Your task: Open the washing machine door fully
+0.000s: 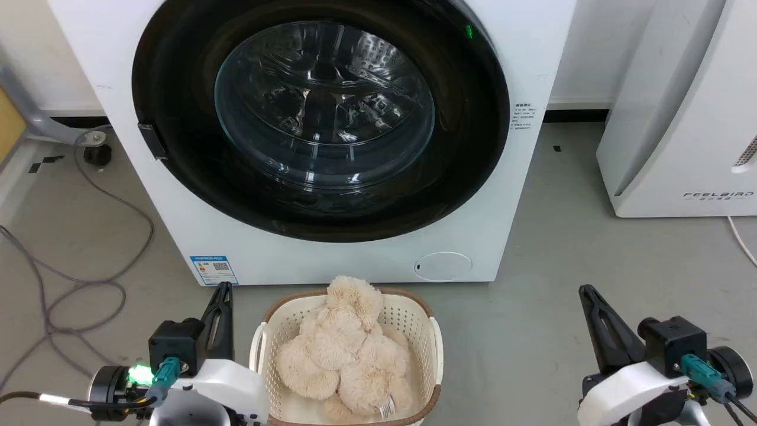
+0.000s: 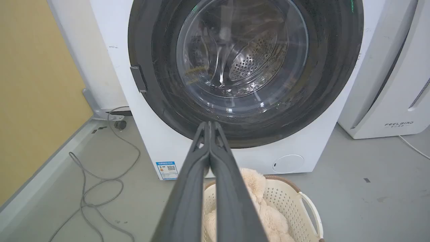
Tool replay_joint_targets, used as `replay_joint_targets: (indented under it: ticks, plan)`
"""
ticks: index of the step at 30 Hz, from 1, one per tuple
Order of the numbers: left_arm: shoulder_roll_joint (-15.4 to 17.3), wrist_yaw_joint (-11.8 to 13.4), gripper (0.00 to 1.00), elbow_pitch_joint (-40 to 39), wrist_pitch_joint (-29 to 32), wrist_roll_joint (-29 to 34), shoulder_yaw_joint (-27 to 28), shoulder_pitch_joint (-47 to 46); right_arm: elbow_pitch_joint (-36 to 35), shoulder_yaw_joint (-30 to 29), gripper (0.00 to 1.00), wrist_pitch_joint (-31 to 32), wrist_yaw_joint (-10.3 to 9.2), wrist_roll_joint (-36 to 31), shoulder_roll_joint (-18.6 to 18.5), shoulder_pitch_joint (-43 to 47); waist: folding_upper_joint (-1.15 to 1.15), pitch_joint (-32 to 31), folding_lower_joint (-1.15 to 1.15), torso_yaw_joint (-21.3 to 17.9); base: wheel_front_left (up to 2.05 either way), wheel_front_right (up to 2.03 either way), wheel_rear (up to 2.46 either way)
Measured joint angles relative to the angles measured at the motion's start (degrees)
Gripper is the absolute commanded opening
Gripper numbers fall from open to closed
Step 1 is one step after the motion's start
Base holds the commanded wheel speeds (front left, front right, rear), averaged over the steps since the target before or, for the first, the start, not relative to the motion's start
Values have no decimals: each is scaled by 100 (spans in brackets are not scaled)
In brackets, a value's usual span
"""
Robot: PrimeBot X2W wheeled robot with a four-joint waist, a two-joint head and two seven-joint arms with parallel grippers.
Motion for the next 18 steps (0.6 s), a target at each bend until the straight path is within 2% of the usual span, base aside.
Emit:
replay_joint_targets:
  ticks: [18]
  plan:
    - [0,0,0,0,0,0,0,0,0,-1,0,0,0,0,0,0,0,0,0,0,0,0,0]
